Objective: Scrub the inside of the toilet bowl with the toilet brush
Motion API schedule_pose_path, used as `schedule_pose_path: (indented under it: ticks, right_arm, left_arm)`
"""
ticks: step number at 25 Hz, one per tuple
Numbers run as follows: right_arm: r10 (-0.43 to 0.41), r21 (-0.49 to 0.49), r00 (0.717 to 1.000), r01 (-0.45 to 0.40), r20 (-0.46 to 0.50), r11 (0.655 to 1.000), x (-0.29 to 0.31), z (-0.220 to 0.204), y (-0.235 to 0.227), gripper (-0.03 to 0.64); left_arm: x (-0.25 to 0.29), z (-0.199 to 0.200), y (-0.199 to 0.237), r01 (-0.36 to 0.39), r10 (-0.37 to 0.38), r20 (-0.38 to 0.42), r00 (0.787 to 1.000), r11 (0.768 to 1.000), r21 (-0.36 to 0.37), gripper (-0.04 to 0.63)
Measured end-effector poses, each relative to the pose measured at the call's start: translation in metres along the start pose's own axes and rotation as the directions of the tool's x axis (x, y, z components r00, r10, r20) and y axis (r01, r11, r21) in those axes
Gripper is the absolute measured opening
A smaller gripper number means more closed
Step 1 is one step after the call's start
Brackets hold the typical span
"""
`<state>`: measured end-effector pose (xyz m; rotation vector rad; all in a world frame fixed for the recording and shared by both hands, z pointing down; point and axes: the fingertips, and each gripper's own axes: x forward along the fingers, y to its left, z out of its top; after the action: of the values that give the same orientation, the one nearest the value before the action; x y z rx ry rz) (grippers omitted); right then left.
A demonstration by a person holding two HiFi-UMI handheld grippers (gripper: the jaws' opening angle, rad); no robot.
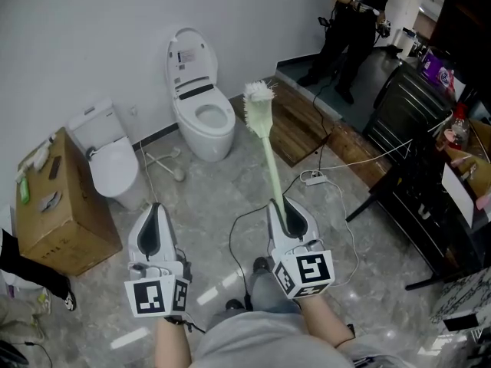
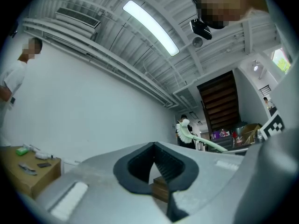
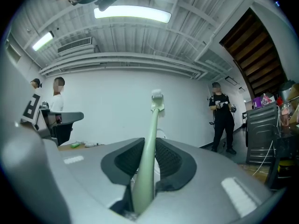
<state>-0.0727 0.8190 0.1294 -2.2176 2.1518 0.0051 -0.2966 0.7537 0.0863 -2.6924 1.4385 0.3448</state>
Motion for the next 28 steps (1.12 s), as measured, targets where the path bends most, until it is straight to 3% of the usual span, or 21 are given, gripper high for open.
schedule_pose_path:
  ticks: [12,28]
  right_arm:
    - [0.042,-0.002,0.999,-0.042,0.000,0.999,0.080,0.000,-0.019,0.077]
    - [0.114,0.012,0.993,-0.114,0.023,0.993,0.215,0.012,-0.095,0.077]
  left_arm:
    - [0.068,-0.011,0.023,-0.037,0.037,0.017,0.999,0.999,0.001,0.005]
    - [0.203,-0.022,0.021,-0.109,0.107,0.062,0.992,0.993,0.036,0.005]
